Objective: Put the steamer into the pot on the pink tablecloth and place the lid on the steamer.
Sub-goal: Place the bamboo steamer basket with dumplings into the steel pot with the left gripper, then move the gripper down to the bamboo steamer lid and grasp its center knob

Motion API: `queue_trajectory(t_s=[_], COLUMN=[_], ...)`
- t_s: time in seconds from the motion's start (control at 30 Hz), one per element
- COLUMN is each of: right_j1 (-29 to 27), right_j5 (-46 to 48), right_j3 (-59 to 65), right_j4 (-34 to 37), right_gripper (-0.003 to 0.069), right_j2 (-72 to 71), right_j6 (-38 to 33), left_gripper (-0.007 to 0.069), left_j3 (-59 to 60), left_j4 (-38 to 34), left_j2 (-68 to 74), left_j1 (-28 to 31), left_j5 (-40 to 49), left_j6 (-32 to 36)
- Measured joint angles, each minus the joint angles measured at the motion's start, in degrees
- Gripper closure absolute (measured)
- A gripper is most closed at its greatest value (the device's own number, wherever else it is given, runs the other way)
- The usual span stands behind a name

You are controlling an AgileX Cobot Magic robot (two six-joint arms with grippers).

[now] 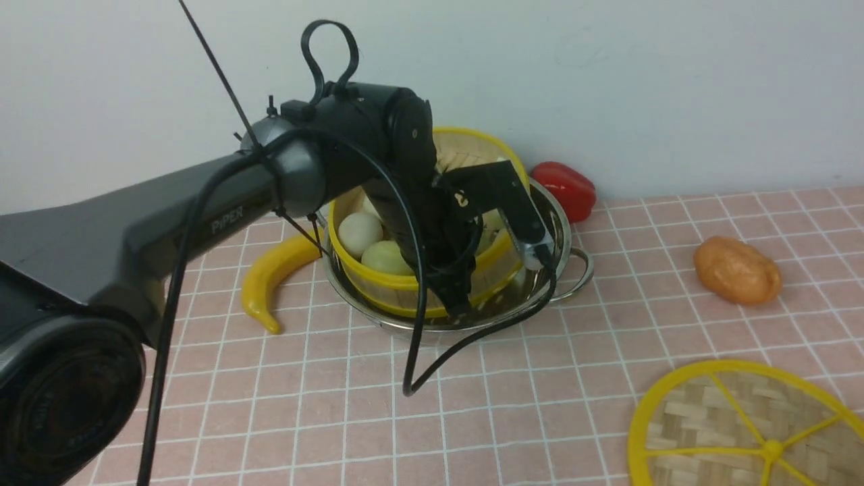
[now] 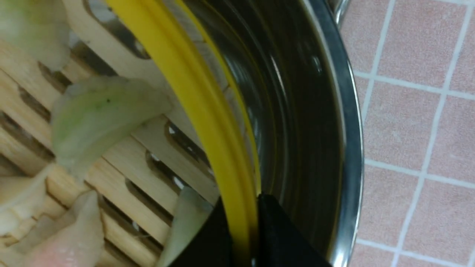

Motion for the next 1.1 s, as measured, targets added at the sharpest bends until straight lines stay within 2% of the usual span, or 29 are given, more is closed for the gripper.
queue_trajectory(t_s=[0.47,0.63,0.73,0.77,0.83,0.9,0.93,1.0,1.03,1.1], right_j1=[0.0,0.0,0.0,0.0,0.0,0.0,0.0,0.0,0.0,0.0], right_j5=[0.0,0.0,0.0,0.0,0.0,0.0,0.0,0.0,0.0,0.0], right_j3=[0.0,0.0,0.0,0.0,0.0,0.0,0.0,0.0,0.0,0.0], right_j4=[0.0,0.0,0.0,0.0,0.0,0.0,0.0,0.0,0.0,0.0], right_gripper=[0.0416,0.0416,0.0416,0.0416,0.0416,0.0416,0.0416,0.0416,0.0416,0.0416], right_j2=[0.0,0.0,0.0,0.0,0.0,0.0,0.0,0.0,0.0,0.0], right_j6=[0.0,0.0,0.0,0.0,0.0,0.0,0.0,0.0,0.0,0.0], left_gripper=[0.0564,0.0441,0.0334,0.0326,0.0221,0.0169,0.0165,0.0131,0.0131,0.015], left_j3=[-0.1,-0.2,-0.5,-0.6,-1.7,-3.2,-3.7,-6.6,-7.0,-8.8], left_j4=[-2.3,-2.2,-1.4,-1.4,0.4,2.6,2.9,8.0,8.4,13.2], left_j2=[2.6,3.1,2.8,2.7,1.2,-0.2,-0.7,-4.0,-4.6,-7.8], left_j1=[0.0,-0.1,-0.1,-0.1,-0.1,-0.1,-0.1,-0.1,-0.1,-0.1], left_j5=[-1.7,-0.5,-0.6,-0.6,0.4,1.8,2.0,4.3,4.5,7.2], left_j6=[1.5,1.6,1.6,1.6,1.4,-0.1,-0.4,-5.7,-6.2,-12.2])
